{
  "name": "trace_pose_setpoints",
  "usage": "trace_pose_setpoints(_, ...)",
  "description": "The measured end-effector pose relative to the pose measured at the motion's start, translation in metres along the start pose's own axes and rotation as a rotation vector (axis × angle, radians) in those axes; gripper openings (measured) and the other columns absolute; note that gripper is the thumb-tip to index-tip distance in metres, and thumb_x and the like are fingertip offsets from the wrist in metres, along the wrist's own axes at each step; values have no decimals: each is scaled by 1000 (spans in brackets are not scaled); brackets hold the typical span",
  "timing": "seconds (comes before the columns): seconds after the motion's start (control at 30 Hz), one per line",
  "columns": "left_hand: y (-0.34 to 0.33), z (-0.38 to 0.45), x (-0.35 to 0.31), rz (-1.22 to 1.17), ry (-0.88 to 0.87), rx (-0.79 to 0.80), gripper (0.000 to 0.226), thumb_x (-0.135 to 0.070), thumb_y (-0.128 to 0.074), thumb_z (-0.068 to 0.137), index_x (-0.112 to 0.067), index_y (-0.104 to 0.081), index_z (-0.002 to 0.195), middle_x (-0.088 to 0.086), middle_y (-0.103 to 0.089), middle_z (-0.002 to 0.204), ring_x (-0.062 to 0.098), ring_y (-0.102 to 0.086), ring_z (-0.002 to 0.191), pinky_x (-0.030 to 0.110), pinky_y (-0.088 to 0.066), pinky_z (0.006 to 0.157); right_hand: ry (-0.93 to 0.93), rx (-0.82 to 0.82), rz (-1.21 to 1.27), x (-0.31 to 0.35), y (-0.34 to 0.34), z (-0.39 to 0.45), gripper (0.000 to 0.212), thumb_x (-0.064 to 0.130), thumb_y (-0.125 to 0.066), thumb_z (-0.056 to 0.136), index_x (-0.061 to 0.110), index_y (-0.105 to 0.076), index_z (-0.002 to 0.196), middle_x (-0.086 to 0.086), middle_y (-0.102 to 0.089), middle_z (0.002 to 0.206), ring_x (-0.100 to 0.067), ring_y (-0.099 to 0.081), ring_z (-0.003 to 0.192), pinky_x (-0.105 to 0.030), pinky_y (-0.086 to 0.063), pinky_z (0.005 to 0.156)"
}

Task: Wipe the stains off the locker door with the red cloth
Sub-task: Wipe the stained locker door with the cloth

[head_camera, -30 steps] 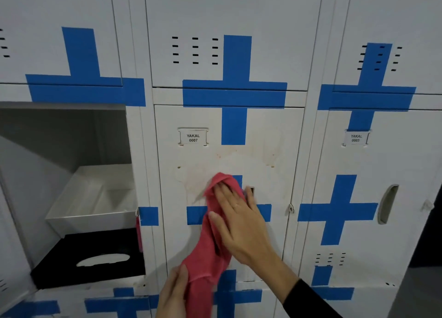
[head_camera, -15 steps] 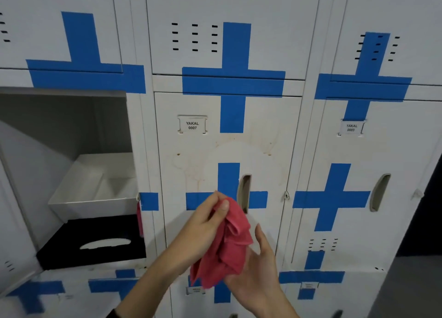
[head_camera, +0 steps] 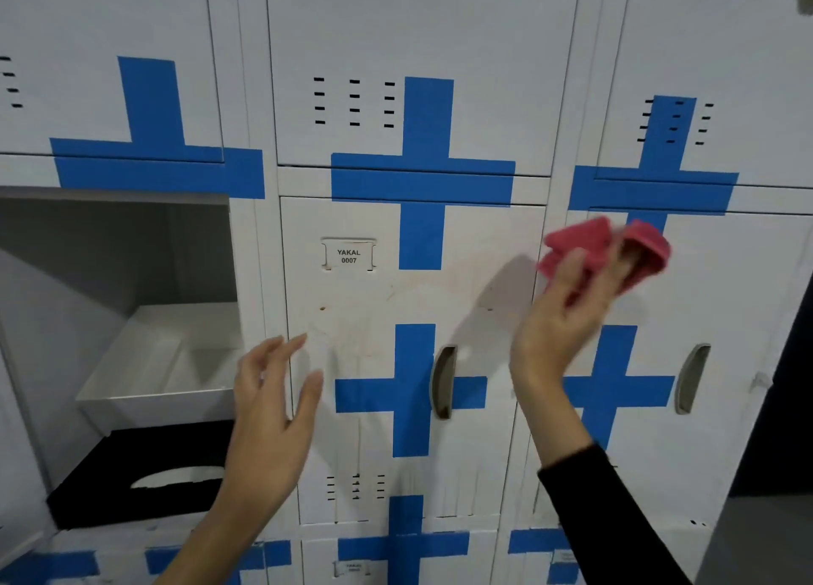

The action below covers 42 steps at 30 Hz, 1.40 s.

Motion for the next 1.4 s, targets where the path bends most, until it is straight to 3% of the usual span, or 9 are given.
trace_pose_setpoints(0.07, 4, 4, 10, 72, 36, -22, 57, -40, -43, 91, -39, -20, 144, -15, -7, 152, 14, -25, 137, 40, -42, 102, 212, 228, -302, -28, -27, 2, 52, 49, -33, 101, 31, -29, 150, -2, -20, 159, -13, -20, 146, -47, -23, 118)
trace_pose_setpoints(0.17, 9, 7, 29, 167, 64, -11, 72, -46, -36, 88, -32, -1, 148, -13, 6, 156, 18, -8, 145, 45, -28, 112, 383, 345, -627, -56, -53, -12, 58, 48, -27, 101, 20, -27, 152, -5, -23, 159, -25, -17, 147, -60, -6, 116)
trace_pose_setpoints(0.53, -12, -10, 71, 245, 145, 152, 87, -48, -37, 88, -19, 19, 146, -10, 27, 152, 10, 18, 142, 39, -8, 118, 640, 544, -622, -46, -87, -61, 58, 46, -36, 99, 19, -31, 150, -3, -31, 156, -23, -24, 145, -58, -2, 117)
trace_pose_setpoints(0.67, -13, -13, 74, 254, 125, 154, 87, -44, -42, 91, -20, 22, 145, -11, 31, 150, 7, 21, 141, 35, -6, 117, 790, 740, -660, -55, -80, -85, 54, 46, -32, 100, 24, -33, 150, 0, -33, 155, -18, -27, 143, -56, -1, 118)
trace_pose_setpoints(0.87, -8, -11, 80, 383, 157, 226, 89, -50, -40, 90, -16, 22, 145, -5, 31, 150, 13, 22, 141, 42, -9, 117, 1139, 1023, -791, -86, -45, -112, 55, 41, -44, 101, 25, -29, 151, 2, -37, 153, -18, -40, 135, -52, -10, 119)
trace_pose_setpoints(0.97, -9, -10, 78, 438, 168, 263, 93, -49, -41, 90, -12, 23, 145, -3, 34, 147, 18, 20, 143, 42, -11, 118, 966, 819, -759, -71, -50, -65, 61, 27, -59, 92, 21, -36, 148, -2, -50, 143, -18, -43, 129, -58, -17, 115)
trace_pose_setpoints(1.03, -8, -11, 74, 461, 175, 271, 93, -48, -42, 90, -10, 23, 145, -3, 36, 145, 20, 18, 144, 42, -13, 118, 721, 627, -725, -56, -53, -19, 57, 30, -47, 99, 19, -29, 151, -6, -42, 150, -17, -30, 140, -58, -12, 116)
trace_pose_setpoints(1.1, -5, -12, 72, 516, 176, 268, 92, -49, -40, 91, -8, 23, 144, 0, 33, 147, 21, 16, 145, 42, -14, 119, 625, 532, -718, -49, -48, 9, 56, 34, -36, 103, 18, -18, 154, -5, -26, 158, -17, -14, 147, -52, 0, 119)
trace_pose_setpoints(1.4, -1, -6, 63, 623, 178, 284, 92, -48, -41, 90, -3, 16, 146, 9, 15, 157, 22, 9, 146, 43, -17, 118, 731, 775, -777, -87, -8, -28, 57, 41, -31, 102, 22, -13, 154, 1, -20, 159, -12, -8, 148, -44, 9, 119)
Point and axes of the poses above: each hand's wrist, its own z-axis towards the middle knuckle, its own y-axis out of the back of the hand, x = y × z, the point moved 2 cm from there along z, towards the middle knuckle
